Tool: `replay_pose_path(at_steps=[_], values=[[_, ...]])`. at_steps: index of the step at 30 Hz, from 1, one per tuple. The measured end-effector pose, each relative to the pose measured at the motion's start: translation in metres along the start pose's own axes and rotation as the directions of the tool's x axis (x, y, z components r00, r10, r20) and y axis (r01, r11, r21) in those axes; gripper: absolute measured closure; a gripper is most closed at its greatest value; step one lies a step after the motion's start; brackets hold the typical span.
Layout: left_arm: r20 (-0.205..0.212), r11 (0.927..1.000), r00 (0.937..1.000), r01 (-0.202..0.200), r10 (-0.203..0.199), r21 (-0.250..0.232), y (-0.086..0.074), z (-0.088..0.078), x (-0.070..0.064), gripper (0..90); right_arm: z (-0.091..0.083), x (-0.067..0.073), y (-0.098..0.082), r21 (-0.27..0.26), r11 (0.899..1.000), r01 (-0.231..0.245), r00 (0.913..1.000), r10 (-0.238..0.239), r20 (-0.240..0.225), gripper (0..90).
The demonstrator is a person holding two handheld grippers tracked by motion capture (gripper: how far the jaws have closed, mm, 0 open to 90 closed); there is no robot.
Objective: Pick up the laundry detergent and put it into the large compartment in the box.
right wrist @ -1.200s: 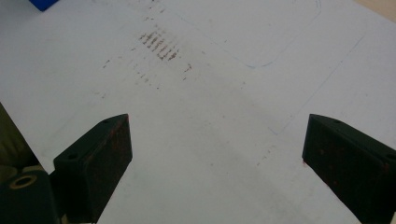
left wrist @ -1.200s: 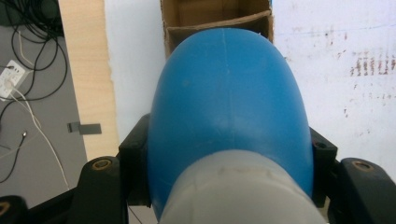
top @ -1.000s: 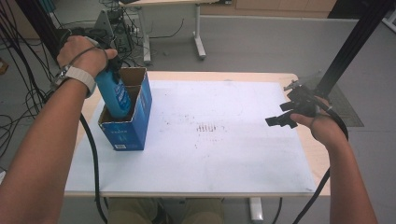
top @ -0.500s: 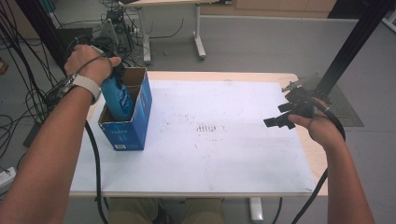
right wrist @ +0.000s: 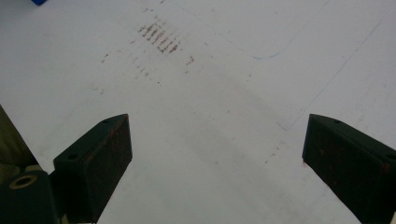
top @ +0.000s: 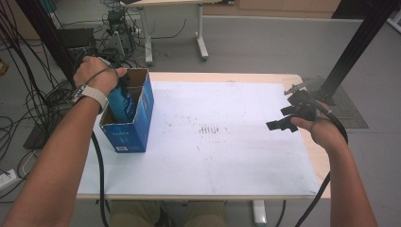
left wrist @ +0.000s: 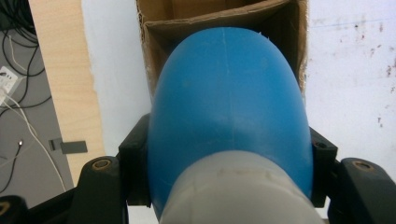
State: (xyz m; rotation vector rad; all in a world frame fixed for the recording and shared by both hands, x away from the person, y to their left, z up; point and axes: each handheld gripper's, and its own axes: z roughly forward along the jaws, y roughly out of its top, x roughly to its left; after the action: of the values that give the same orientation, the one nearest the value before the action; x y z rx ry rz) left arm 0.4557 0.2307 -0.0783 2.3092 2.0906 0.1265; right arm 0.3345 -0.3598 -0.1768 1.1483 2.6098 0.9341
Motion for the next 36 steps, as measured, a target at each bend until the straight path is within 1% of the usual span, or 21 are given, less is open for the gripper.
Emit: replay_pose_path(at_steps=[2, 4, 6, 8, 10, 12, 22, 26, 30, 32, 36], values=[[-0.003, 1.0, 1.0, 0.003, -0.003, -0.009, -0.001, 0.003, 0.0, 37.8, 0.001, 0.0, 0.0, 0.002, 1.0, 0.001, 1.0, -0.001, -0.001, 8.1], [-0.003, 1.0, 1.0, 0.001, -0.001, 0.0, 0.0, 0.006, 0.0, 37.8, 0.001, 0.0, 0.001, 0.002, 1.0, 0.0, 1.0, 0.0, -0.002, 8.1], [-0.001, 1.0, 1.0, 0.003, -0.003, -0.002, 0.0, 0.009, 0.001, 37.8, 0.002, 0.0, 0.002, 0.003, 1.0, 0.003, 1.0, -0.003, -0.002, 8.1], [-0.003, 0.9999, 1.0, 0.002, -0.002, -0.012, -0.002, 0.012, 0.002, 37.8, 0.002, 0.0, 0.002, 0.003, 1.0, 0.003, 1.0, -0.003, -0.002, 8.1], [-0.005, 1.0, 1.0, 0.002, -0.002, -0.004, -0.001, 0.014, 0.001, 37.8, 0.003, -0.001, 0.002, 0.005, 1.0, 0.003, 1.0, -0.003, -0.003, 8.1], [-0.008, 1.0, 1.0, 0.001, -0.001, -0.007, -0.001, 0.017, 0.001, 37.8, 0.004, -0.001, 0.002, 0.007, 1.0, 0.002, 1.0, -0.002, -0.003, 8.1], [0.001, 1.0, 1.0, -0.007, 0.007, 0.003, 0.002, 0.03, 0.0, 37.8, 0.006, -0.002, 0.001, 0.009, 1.0, -0.003, 1.0, 0.003, -0.007, 8.1], [-0.007, 0.9999, 0.9999, -0.013, 0.013, 0.0, 0.001, 0.035, -0.003, 37.8, 0.006, -0.003, -0.001, 0.011, 1.0, -0.007, 1.0, 0.008, -0.005, 8.1], [-0.01, 0.9998, 0.9998, -0.016, 0.016, 0.01, 0.003, 0.039, -0.004, 37.8, 0.007, -0.003, -0.002, 0.012, 1.0, -0.011, 0.9999, 0.011, -0.005, 8.1], [-0.008, 0.9999, 0.9999, -0.013, 0.013, 0.001, 0.002, 0.041, -0.004, 37.8, 0.007, -0.003, -0.001, 0.011, 1.0, -0.01, 0.9999, 0.01, -0.005, 8.1], [-0.007, 0.9998, 0.9998, -0.02, 0.02, 0.004, 0.002, 0.044, -0.004, 37.8, 0.008, -0.003, -0.001, 0.012, 1.0, -0.009, 0.9999, 0.009, -0.006, 8.1]])
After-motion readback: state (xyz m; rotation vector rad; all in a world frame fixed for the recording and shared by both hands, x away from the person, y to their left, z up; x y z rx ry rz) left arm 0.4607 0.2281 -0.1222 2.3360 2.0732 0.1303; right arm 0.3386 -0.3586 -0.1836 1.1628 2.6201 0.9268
